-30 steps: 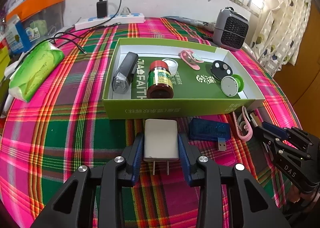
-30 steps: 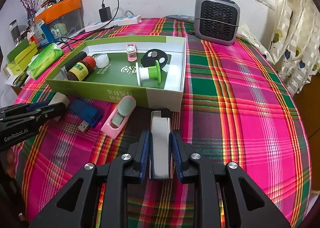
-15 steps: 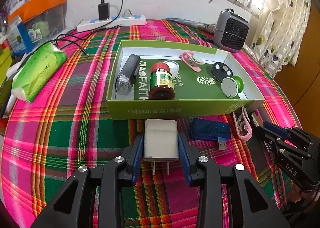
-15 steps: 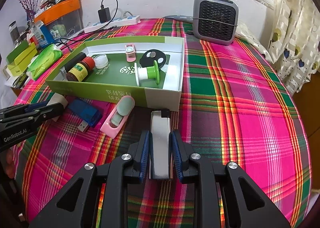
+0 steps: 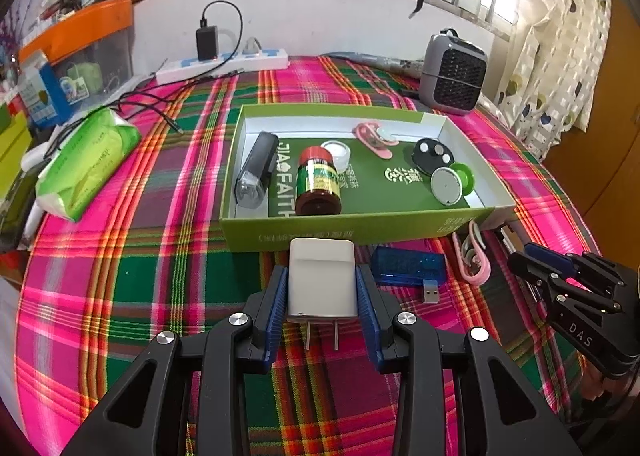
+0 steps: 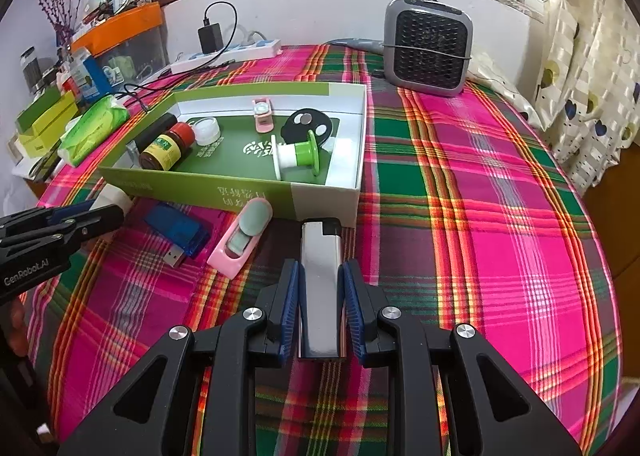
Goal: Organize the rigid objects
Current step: 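Grasp the white charger plug with the left tool, then carry the white charger plug and silver bar in both tools toward the tray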
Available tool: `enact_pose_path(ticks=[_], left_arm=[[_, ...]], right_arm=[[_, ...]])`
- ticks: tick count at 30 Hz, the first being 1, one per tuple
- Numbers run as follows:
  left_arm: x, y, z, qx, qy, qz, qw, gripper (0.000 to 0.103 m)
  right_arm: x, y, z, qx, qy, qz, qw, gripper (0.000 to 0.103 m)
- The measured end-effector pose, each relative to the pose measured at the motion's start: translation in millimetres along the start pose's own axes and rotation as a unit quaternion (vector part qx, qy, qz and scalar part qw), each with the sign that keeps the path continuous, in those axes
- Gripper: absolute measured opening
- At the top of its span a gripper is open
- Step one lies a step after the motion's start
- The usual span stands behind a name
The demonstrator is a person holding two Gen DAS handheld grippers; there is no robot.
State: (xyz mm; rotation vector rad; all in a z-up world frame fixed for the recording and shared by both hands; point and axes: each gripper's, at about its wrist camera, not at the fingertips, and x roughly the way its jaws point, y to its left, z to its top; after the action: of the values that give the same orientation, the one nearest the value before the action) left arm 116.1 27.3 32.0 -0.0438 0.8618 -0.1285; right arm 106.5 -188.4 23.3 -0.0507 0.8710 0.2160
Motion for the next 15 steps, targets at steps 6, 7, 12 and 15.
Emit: enact_pose_path(ticks=[6, 7, 12, 15], left_arm=[[-7.9, -2.2, 3.6, 0.005, -0.010, 0.000, 0.9999, 0.033], [-9.6, -2.8, 4.5, 0.006, -0.013, 0.000, 0.9999, 0.033], [-16.0, -5.9, 8.3, 0.011, -0.022, -0.001, 0.9997, 0.033], [-19.5, -6.9, 9.3, 0.012, -0.026, -0.002, 0.9996, 0.033]], right_arm=[[-5.8, -2.3, 1.3, 0.002, -0.007, -0.001, 1.000, 0.024], [-6.7, -2.5, 1.6, 0.002, -0.009, -0.002, 1.000, 0.024], [-12.4, -2.0, 4.4, 0.002, -0.018, -0.002, 1.000, 0.024], [-16.1, -2.3, 6.1, 0.002, -0.023, -0.001, 1.000, 0.024]])
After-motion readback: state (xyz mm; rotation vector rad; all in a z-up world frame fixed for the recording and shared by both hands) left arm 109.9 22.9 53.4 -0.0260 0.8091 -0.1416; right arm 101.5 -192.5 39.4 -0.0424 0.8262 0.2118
